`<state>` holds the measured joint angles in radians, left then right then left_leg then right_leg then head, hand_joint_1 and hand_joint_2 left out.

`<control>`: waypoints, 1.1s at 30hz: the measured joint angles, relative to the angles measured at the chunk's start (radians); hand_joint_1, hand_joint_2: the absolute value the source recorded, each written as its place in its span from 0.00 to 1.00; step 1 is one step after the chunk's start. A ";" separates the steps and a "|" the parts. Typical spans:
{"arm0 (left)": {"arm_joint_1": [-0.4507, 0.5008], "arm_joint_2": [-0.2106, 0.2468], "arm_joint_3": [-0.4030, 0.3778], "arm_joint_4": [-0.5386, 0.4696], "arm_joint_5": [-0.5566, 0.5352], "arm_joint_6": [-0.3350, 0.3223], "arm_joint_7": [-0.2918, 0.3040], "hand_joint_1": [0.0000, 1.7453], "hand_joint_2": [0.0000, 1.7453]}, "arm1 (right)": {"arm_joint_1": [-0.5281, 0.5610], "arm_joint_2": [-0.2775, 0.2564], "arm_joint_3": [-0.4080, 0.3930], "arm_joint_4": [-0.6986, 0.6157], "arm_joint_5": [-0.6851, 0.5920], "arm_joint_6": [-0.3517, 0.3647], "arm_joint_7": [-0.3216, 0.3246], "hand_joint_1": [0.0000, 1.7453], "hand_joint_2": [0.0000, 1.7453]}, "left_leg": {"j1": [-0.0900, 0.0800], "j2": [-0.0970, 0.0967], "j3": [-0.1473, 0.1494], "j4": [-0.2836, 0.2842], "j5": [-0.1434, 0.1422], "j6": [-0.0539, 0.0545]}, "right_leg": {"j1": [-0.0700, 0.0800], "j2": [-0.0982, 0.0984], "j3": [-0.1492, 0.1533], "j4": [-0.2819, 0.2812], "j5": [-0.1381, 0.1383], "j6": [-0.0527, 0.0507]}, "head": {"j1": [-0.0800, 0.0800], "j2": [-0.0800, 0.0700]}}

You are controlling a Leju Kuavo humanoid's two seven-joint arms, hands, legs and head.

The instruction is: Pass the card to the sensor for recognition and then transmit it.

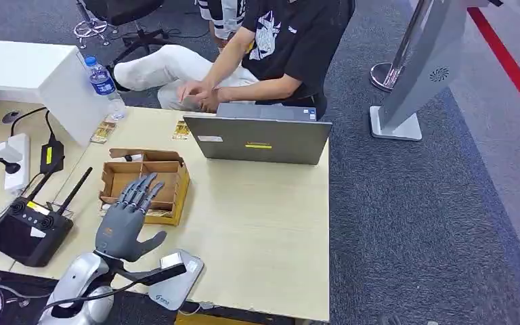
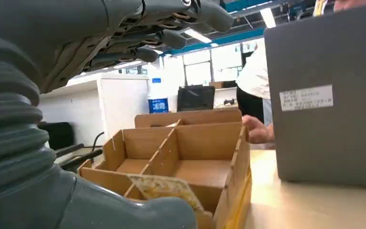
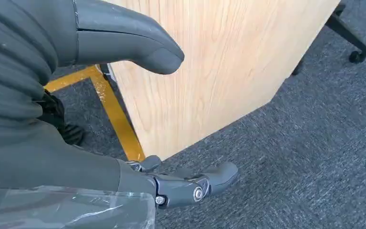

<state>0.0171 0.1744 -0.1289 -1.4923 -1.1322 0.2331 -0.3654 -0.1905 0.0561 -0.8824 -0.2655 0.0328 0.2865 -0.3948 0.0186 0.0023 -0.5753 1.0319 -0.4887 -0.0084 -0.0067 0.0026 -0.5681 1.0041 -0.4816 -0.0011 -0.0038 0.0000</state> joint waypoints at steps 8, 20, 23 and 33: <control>-0.017 0.014 0.000 0.055 -0.057 0.048 0.064 0.00 1.00 | 0.000 0.000 -0.005 0.000 0.003 0.000 0.002 0.00 1.00 | 0.000 0.000 0.000 0.000 0.000 0.000 | 0.000 0.000 0.000 0.000 0.000 0.000 | 0.000 0.000; -0.099 0.004 0.000 0.171 -0.068 0.047 0.072 0.00 1.00 | -0.002 0.000 -0.005 0.000 0.019 -0.003 0.007 0.00 1.00 | 0.000 0.000 0.000 0.000 0.000 0.000 | 0.000 0.000 0.000 0.000 0.000 0.000 | 0.000 0.000; -0.108 0.000 0.000 0.187 -0.071 0.046 0.072 0.00 1.00 | -0.002 0.000 -0.005 0.000 0.019 -0.003 0.008 0.00 1.00 | 0.000 0.000 0.000 0.000 0.000 0.000 | 0.000 0.000 0.000 0.000 0.000 0.000 | 0.000 0.000; -0.124 -0.010 0.000 0.223 -0.072 0.048 0.069 0.05 1.00 | -0.002 0.000 -0.006 0.002 0.020 -0.013 0.011 0.00 1.00 | 0.000 0.000 0.000 0.000 0.000 0.000 | 0.000 0.000 0.000 0.000 0.000 0.000 | 0.000 0.000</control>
<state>-0.1073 0.1644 -0.1289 -1.2692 -1.2047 0.2811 -0.2960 -0.1924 0.0561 -0.8881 -0.2640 0.0526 0.2731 -0.3838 0.0185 0.0019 -0.5753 1.0320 -0.4887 -0.0084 -0.0067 0.0022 -0.5680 1.0041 -0.4814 -0.0011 -0.0042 0.0000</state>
